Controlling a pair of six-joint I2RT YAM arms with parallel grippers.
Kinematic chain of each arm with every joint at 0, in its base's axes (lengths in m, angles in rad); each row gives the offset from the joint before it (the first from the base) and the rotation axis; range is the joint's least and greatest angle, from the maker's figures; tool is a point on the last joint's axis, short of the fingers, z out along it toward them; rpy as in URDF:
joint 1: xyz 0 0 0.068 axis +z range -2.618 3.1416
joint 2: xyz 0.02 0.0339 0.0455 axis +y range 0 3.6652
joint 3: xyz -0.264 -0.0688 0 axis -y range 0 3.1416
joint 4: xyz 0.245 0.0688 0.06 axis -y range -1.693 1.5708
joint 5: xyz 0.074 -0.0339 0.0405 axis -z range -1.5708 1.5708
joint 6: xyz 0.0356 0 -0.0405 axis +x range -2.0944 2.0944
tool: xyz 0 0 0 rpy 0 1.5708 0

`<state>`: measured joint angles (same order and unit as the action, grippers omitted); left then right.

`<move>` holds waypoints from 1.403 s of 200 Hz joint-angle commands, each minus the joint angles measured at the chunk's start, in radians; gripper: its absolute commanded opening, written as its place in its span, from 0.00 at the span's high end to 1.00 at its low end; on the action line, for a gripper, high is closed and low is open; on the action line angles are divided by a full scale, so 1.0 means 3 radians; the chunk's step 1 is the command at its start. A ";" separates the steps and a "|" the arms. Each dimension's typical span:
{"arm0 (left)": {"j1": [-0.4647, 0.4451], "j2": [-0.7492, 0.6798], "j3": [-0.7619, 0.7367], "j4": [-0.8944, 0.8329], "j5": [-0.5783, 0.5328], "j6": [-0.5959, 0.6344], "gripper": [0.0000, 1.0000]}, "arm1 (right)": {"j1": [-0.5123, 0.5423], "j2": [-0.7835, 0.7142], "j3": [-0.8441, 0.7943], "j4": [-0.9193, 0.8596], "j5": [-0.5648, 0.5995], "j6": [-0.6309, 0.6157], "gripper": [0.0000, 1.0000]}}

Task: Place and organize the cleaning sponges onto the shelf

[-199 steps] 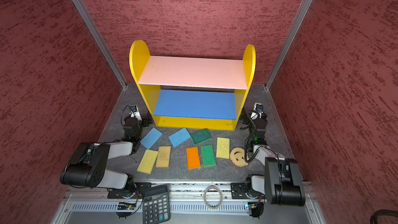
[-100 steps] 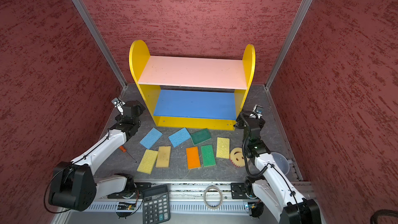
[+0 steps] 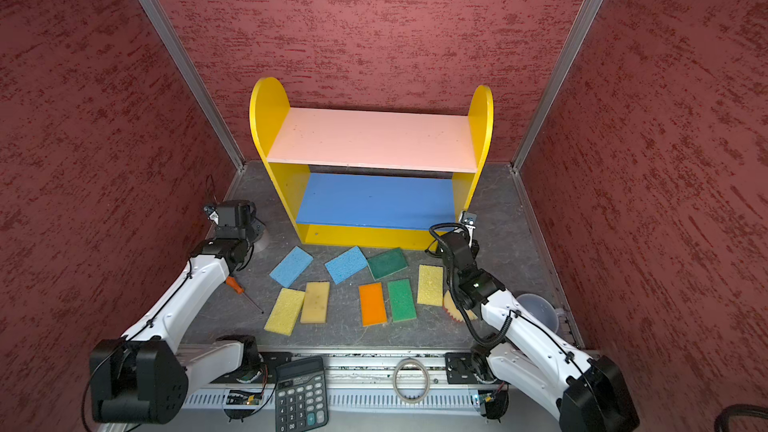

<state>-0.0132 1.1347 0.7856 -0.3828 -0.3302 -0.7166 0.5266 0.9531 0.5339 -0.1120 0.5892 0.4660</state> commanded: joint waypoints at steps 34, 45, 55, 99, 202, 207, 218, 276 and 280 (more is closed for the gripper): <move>-0.0360 0.0150 -0.0200 -0.0055 0.0442 -0.0004 1.00 | -0.0023 0.0394 0.0168 -0.0093 -0.0518 0.0544 1.00; -0.0474 0.0229 -0.0243 0.0019 0.0436 -0.0032 1.00 | -0.0059 0.0554 0.0229 -0.0084 -0.0627 0.0551 1.00; -0.0545 0.0348 -0.0234 0.0050 0.0438 -0.0068 1.00 | -0.0118 0.0713 0.0296 -0.0108 -0.0738 0.0575 1.00; -0.0694 0.0928 0.0037 0.0144 0.0460 -0.0174 1.00 | -0.0487 0.1063 0.0511 -0.0030 -0.1141 0.0542 1.00; -0.0884 0.1983 0.0977 0.0087 0.0517 -0.0102 1.00 | -0.0990 0.1901 0.1128 0.0119 -0.1512 0.0219 1.00; -0.0881 0.2015 0.1022 0.0071 0.0518 -0.0098 1.00 | -0.1011 0.1938 0.1164 0.0118 -0.1522 0.0207 1.00; -0.0884 0.2075 0.1110 0.0029 0.0499 -0.0087 1.00 | -0.1054 0.2000 0.1225 0.0118 -0.1563 0.0181 1.00; -0.0968 0.2102 0.1289 -0.0126 0.0492 -0.0074 1.00 | -0.1124 0.2023 0.1253 0.0190 -0.1892 0.0063 1.00; -0.0984 0.2087 0.1280 -0.0132 0.0492 -0.0072 1.00 | -0.1118 0.2003 0.1222 0.0215 -0.1946 0.0059 1.00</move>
<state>-0.2874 1.7760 1.1404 -0.4286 -0.1772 -0.7506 0.2081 1.5787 0.8936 -0.1287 0.0692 0.4797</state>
